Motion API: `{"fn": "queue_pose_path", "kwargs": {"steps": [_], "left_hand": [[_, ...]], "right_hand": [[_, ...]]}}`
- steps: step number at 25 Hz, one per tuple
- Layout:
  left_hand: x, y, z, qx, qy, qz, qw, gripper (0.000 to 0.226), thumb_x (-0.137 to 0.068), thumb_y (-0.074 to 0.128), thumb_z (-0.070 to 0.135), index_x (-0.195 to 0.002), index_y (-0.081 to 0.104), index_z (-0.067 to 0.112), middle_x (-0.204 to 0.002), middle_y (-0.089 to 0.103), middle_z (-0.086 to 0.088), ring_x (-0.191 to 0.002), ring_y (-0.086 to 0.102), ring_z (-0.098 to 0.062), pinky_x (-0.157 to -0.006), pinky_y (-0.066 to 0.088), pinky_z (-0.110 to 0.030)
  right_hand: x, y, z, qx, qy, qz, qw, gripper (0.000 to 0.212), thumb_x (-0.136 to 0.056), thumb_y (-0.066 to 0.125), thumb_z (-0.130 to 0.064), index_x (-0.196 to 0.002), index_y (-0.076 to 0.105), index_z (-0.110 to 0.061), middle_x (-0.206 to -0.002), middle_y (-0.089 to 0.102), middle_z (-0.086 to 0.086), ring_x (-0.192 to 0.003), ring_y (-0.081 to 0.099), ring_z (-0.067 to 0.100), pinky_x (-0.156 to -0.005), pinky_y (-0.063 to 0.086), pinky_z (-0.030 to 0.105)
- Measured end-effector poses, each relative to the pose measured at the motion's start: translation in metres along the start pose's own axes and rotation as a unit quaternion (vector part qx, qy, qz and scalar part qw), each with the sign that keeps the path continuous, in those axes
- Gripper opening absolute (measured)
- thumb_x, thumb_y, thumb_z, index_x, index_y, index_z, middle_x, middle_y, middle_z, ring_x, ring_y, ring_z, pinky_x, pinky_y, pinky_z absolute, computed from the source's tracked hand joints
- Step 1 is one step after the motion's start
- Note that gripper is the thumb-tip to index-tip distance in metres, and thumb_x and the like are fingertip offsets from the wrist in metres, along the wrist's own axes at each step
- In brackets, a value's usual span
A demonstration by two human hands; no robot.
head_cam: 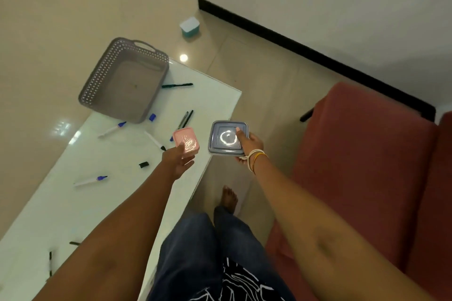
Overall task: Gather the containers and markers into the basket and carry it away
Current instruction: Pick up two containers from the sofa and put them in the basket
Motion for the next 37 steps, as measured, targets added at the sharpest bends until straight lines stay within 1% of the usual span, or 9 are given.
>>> {"fn": "queue_pose_path", "kwargs": {"steps": [5,12,16,19,23,26,30,33,37], "left_hand": [[-0.037,0.000,0.069,0.095,0.015,0.063,0.993,0.045,-0.099,0.051,0.023,-0.140,0.042,0.008,-0.139,0.051,-0.017,-0.123,0.053,-0.035,-0.104,0.044,-0.048],[-0.097,-0.038,0.151,0.214,0.026,0.160,0.963,0.042,-0.100,0.049,0.021,-0.139,0.042,0.009,-0.138,0.052,-0.016,-0.117,0.056,-0.031,-0.099,0.046,-0.044],[-0.126,-0.058,0.173,0.286,0.022,0.195,0.938,0.044,-0.101,0.047,0.017,-0.143,0.038,0.008,-0.142,0.050,-0.016,-0.126,0.053,-0.034,-0.105,0.043,-0.045],[-0.147,-0.077,0.178,0.322,0.028,0.238,0.916,0.041,-0.100,0.048,0.011,-0.139,0.040,0.004,-0.141,0.050,-0.018,-0.127,0.051,-0.035,-0.103,0.045,-0.046],[-0.182,-0.091,0.193,0.339,0.042,0.267,0.901,0.040,-0.099,0.048,0.007,-0.138,0.042,0.002,-0.140,0.051,-0.018,-0.126,0.051,-0.036,-0.101,0.046,-0.049],[-0.210,-0.083,0.210,0.350,0.044,0.261,0.898,0.039,-0.100,0.048,0.010,-0.138,0.045,0.006,-0.136,0.054,-0.013,-0.118,0.054,-0.028,-0.097,0.045,-0.039],[-0.244,-0.070,0.225,0.340,0.037,0.253,0.905,0.039,-0.101,0.046,0.013,-0.139,0.044,0.005,-0.138,0.052,-0.013,-0.113,0.052,-0.023,-0.096,0.044,-0.031],[-0.269,-0.070,0.229,0.323,0.029,0.267,0.908,0.038,-0.101,0.044,0.008,-0.139,0.044,0.003,-0.141,0.051,-0.015,-0.128,0.052,-0.028,-0.101,0.045,-0.035],[-0.294,-0.054,0.226,0.291,0.005,0.286,0.913,0.038,-0.098,0.047,0.001,-0.136,0.047,0.004,-0.138,0.054,-0.014,-0.125,0.054,-0.031,-0.084,0.047,-0.031]], "right_hand": [[-0.061,0.071,-0.102,0.169,-0.049,-0.017,0.984,0.060,-0.078,0.072,-0.054,-0.106,0.063,-0.002,-0.109,0.067,0.019,-0.098,0.067,0.037,-0.077,0.060,0.051],[-0.116,0.205,-0.187,0.254,-0.114,-0.089,0.956,0.045,-0.077,0.074,-0.050,-0.087,0.053,-0.011,-0.097,0.061,0.011,-0.096,0.065,0.034,-0.076,0.060,0.052],[-0.138,0.277,-0.204,0.309,-0.150,-0.136,0.929,0.055,-0.078,0.074,-0.049,-0.113,0.060,-0.008,-0.117,0.064,0.013,-0.106,0.063,0.032,-0.088,0.057,0.046],[-0.154,0.338,-0.212,0.352,-0.191,-0.179,0.899,0.052,-0.083,0.071,-0.045,-0.118,0.060,-0.008,-0.118,0.061,0.008,-0.108,0.057,0.027,-0.094,0.051,0.037],[-0.175,0.407,-0.224,0.435,-0.277,-0.199,0.833,0.025,-0.088,0.068,-0.039,-0.084,0.051,-0.021,-0.096,0.054,0.005,-0.089,0.049,0.022,-0.080,0.045,0.031],[-0.201,0.432,-0.235,0.490,-0.319,-0.165,0.794,0.033,-0.088,0.067,-0.038,-0.097,0.064,-0.006,-0.107,0.066,0.015,-0.100,0.062,0.031,-0.089,0.053,0.043],[-0.234,0.448,-0.242,0.584,-0.337,-0.164,0.720,0.041,-0.089,0.066,-0.039,-0.109,0.064,-0.004,-0.109,0.069,0.016,-0.104,0.064,0.034,-0.085,0.055,0.040],[-0.246,0.463,-0.235,0.670,-0.376,-0.172,0.616,0.041,-0.091,0.064,-0.038,-0.115,0.062,-0.006,-0.114,0.068,0.017,-0.107,0.063,0.035,-0.086,0.052,0.039],[-0.241,0.470,-0.227,0.734,-0.472,-0.117,0.474,0.029,-0.098,0.056,-0.022,-0.121,0.059,-0.005,-0.122,0.062,0.015,-0.105,0.066,0.033,-0.082,0.053,0.038]]}}
Point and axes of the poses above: each hand's wrist, its own x-axis away from the middle knuckle, its own y-axis out of the palm, z = x × y, the point moved 7 cm from there along -x, towards the middle knuckle
